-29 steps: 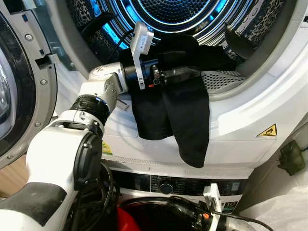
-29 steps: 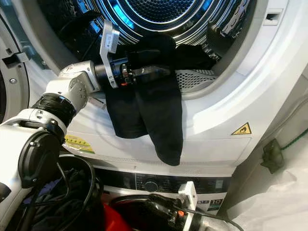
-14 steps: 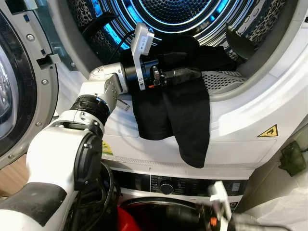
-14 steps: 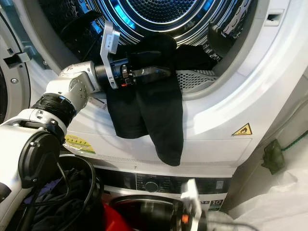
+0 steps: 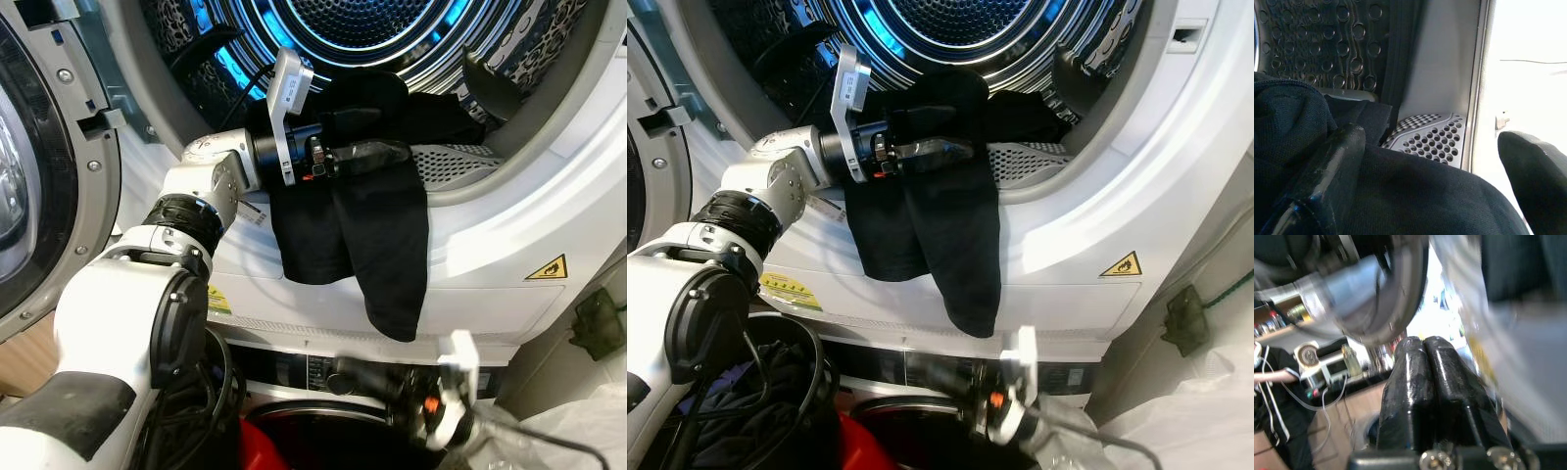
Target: Clothes washing
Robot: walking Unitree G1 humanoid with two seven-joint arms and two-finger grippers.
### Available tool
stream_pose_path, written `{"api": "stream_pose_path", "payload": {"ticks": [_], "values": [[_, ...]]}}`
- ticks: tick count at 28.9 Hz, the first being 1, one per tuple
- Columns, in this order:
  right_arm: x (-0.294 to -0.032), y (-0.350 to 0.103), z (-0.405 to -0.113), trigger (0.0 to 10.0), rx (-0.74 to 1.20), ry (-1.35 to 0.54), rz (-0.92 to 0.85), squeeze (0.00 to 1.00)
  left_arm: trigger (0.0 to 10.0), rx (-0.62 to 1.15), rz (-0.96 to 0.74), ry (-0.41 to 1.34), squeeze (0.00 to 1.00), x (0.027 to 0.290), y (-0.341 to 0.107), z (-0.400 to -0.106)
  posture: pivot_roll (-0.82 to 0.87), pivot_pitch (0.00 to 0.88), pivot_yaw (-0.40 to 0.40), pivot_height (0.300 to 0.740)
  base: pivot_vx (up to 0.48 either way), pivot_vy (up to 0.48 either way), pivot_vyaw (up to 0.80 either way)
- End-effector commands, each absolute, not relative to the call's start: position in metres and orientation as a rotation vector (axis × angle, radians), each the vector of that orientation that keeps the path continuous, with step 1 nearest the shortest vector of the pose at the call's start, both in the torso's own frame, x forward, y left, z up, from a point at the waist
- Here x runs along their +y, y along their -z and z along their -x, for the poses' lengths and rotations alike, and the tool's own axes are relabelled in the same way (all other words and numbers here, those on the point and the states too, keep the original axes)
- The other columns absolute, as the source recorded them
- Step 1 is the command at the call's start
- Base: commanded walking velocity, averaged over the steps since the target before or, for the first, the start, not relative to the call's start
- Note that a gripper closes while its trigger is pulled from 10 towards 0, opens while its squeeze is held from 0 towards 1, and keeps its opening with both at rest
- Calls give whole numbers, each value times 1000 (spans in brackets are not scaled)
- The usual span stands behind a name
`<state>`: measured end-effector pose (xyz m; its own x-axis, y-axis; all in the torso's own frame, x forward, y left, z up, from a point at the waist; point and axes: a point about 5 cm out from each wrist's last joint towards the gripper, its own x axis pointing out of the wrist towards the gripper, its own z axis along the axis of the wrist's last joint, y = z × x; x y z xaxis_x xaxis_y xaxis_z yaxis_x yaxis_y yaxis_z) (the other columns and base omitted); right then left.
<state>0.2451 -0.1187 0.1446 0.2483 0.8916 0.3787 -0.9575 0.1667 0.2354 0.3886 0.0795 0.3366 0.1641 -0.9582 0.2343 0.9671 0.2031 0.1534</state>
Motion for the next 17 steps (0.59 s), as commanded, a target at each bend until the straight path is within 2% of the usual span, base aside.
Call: {"api": "stream_pose_path", "payload": {"ticks": [1,5,10,17], "values": [[-121,-155,-246,0,-220,-1311,-491,0,10000,-288,13,1370,1000,86,-333,-389,23,0,77,740,0,0,0],[-124,-167,-251,0,-270,-1278,-493,0,10000,-285,14,1373,1000,86,-333,-389,14,0,83,740,0,0,0],[-123,-175,-263,0,-288,-1162,-394,0,10000,-281,21,1389,1000,84,-332,-388,10,0,87,740,0,0,0],[-105,-194,-270,0,-343,-1129,-263,0,10000,-283,26,1401,1000,83,-334,-387,8,0,92,740,0,0,0]]}}
